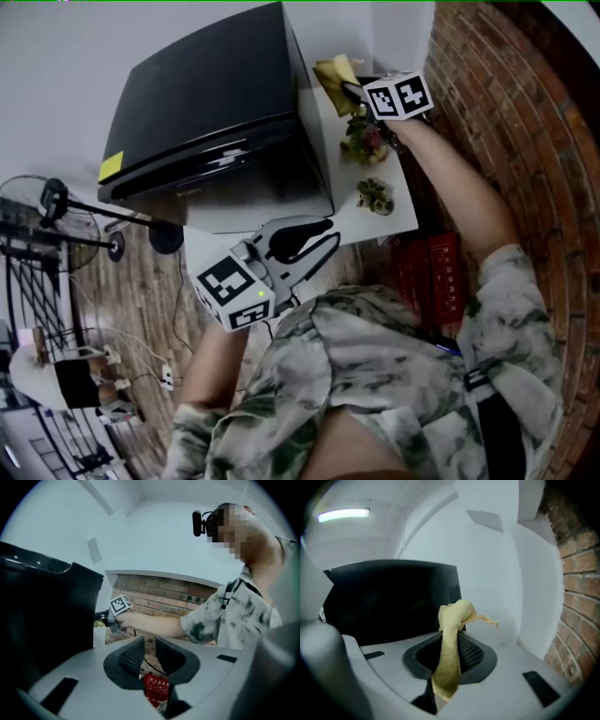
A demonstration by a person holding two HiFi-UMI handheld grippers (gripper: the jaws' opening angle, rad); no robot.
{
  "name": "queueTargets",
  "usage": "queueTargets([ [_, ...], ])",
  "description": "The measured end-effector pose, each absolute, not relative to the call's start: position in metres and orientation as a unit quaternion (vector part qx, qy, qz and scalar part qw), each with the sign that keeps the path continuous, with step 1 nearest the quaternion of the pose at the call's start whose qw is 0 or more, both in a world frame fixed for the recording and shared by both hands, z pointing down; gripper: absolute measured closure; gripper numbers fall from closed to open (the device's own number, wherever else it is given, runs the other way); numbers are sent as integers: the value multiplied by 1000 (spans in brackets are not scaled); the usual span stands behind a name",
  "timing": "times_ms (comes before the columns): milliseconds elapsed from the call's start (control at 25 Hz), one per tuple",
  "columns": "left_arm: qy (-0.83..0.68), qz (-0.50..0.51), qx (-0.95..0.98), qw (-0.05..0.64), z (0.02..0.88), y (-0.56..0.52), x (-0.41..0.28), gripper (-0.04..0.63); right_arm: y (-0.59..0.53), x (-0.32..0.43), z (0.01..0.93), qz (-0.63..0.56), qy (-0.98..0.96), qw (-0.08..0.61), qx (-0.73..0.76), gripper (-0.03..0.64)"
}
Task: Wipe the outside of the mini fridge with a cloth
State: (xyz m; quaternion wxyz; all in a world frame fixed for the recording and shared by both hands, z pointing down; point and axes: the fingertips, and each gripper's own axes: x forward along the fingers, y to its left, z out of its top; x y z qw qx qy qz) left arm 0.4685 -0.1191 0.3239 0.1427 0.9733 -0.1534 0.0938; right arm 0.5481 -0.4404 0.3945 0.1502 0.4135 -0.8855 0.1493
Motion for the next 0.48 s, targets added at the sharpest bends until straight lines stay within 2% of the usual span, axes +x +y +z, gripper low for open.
queueTargets([
  [280, -140, 100, 974, 144, 329, -114, 482, 515, -406, 538, 310, 122, -910, 70, 391, 529],
  [480, -139, 102, 974, 146, 332, -106, 486, 515, -393, 520, 298, 119, -917, 40, 379, 529],
])
